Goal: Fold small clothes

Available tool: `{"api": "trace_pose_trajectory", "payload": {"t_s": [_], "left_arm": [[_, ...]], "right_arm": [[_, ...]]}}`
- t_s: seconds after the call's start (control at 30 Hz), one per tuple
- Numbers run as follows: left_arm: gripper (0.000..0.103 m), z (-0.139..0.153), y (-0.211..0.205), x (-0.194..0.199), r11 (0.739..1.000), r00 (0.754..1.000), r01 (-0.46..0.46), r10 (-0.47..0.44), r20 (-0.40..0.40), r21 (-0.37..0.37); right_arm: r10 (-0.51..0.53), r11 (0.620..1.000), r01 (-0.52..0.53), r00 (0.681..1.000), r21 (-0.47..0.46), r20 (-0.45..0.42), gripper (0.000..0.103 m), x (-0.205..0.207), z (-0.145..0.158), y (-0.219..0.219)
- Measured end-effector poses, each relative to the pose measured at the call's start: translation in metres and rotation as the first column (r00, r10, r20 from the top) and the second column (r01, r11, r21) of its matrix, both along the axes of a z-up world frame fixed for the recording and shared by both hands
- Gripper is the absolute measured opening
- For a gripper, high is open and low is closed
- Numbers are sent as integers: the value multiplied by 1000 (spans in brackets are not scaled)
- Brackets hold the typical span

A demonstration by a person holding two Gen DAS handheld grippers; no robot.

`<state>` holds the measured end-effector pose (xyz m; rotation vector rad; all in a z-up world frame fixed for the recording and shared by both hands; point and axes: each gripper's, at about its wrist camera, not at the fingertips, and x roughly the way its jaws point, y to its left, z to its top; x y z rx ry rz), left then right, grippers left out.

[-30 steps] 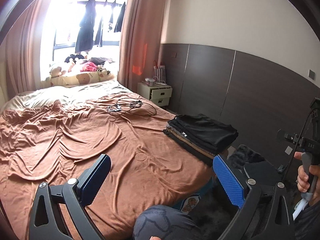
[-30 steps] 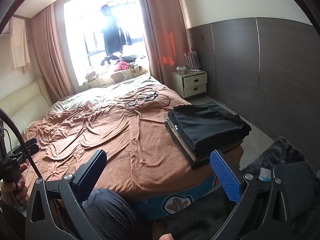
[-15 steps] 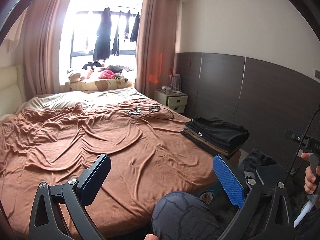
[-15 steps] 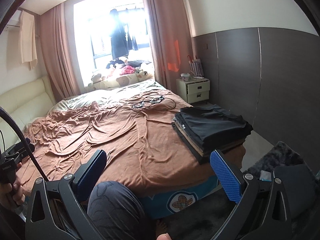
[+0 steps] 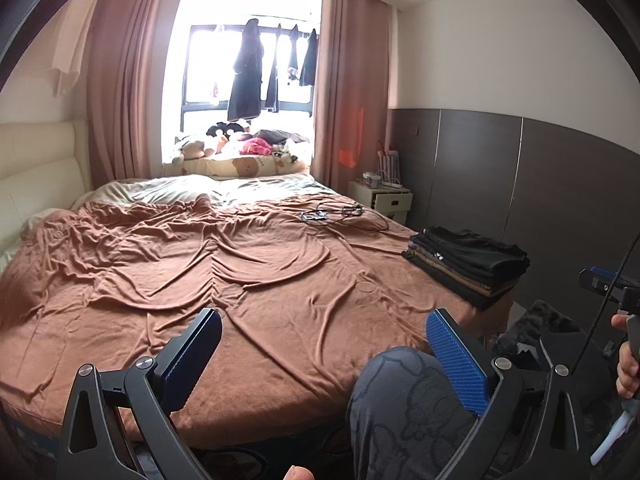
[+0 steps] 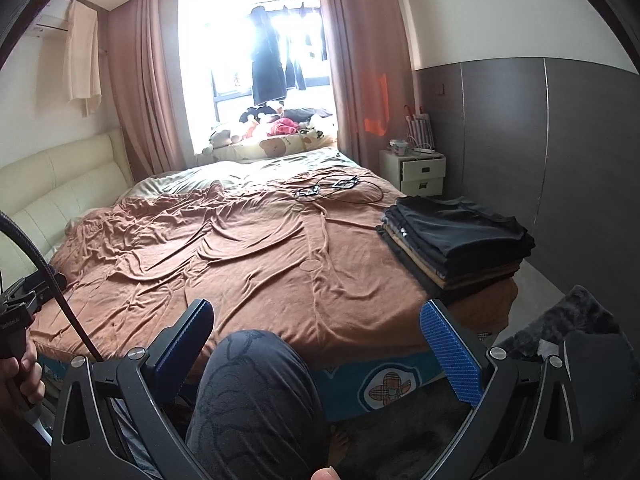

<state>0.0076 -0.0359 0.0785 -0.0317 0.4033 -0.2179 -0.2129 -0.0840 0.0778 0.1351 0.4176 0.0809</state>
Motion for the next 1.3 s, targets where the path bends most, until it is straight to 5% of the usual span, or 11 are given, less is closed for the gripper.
{"api": "trace_pose_trajectory", "payload": {"t_s": [1.3], "left_arm": [[103,-45,28,7,997,995,-76,75,-65,0]], "right_arm": [[4,1000,-4,998,8,-66,103,26,-32,44]]}}
